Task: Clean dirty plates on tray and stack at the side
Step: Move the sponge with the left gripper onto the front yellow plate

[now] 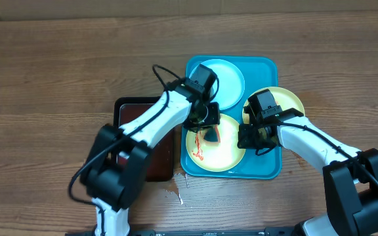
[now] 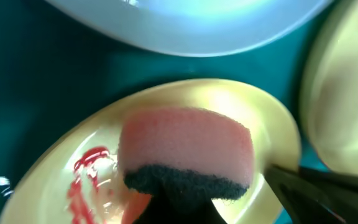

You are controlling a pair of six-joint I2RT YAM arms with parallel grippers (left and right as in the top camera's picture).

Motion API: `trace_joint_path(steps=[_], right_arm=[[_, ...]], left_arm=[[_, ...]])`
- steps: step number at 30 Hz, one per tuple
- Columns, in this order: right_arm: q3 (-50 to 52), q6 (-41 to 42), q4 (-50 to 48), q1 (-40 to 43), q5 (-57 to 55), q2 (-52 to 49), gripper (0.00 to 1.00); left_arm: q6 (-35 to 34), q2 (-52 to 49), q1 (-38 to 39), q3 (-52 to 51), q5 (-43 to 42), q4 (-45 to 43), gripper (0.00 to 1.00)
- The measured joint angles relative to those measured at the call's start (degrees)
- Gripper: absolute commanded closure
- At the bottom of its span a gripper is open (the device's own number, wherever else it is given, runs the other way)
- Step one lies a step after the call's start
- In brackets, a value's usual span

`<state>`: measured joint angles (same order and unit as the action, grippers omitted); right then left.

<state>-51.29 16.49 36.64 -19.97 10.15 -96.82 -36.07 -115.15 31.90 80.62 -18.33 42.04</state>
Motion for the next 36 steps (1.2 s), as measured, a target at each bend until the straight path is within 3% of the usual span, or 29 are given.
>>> trace_joint_path(steps=[11, 17, 28, 36], right_arm=[[0.00, -0.02, -0.13, -0.02, 0.39, 0.00, 0.96], [0.00, 0.02, -0.07, 0.00, 0.57, 0.00, 0.96], [0.00, 0.07, -0.13, -0.42, 1.49, 0.00, 0.96], [0.00, 0.24, 0.00, -0.37, 1.46, 0.00, 0.96]], left_arm=[[-4.96, -3.28, -0.37, 0.98, 1.53, 2.97, 0.96], [-5.33, -3.80, -2.64, 3.08, 5.11, 12.87, 0.96], [5.55, -4.02, -2.91, 4.00, 10.43, 14.21, 0.96], [8.26, -4.15, -1.77, 4.00, 1.70, 8.87, 0.96]])
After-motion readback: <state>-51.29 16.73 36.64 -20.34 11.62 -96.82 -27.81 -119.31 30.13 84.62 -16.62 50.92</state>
